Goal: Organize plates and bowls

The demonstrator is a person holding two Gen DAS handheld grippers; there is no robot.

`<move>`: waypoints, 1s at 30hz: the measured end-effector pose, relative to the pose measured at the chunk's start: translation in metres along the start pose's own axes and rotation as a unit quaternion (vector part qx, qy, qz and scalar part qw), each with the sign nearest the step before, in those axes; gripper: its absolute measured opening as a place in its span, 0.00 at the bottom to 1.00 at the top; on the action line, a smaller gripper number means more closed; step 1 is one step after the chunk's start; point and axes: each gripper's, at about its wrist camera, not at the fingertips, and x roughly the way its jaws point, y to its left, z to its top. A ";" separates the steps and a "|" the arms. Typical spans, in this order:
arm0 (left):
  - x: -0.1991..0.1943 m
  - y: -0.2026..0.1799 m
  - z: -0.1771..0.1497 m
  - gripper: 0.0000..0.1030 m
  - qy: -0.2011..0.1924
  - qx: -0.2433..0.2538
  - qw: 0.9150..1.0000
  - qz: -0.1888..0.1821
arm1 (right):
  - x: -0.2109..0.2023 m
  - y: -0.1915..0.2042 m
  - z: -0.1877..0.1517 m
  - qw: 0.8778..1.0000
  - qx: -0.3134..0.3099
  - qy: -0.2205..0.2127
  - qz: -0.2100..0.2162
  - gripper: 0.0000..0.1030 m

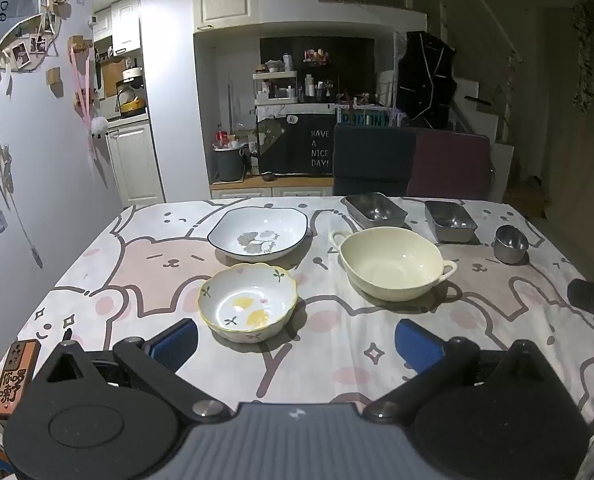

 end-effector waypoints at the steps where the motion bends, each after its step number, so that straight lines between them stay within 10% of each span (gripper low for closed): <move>1: 0.000 0.000 0.000 1.00 0.000 0.000 1.000 0.000 | 0.000 0.000 0.000 1.000 -0.001 0.001 -0.001 1.00; 30: 0.005 -0.003 -0.004 1.00 0.004 0.000 1.000 0.002 | 0.000 -0.001 -0.001 1.000 0.006 -0.002 0.001 1.00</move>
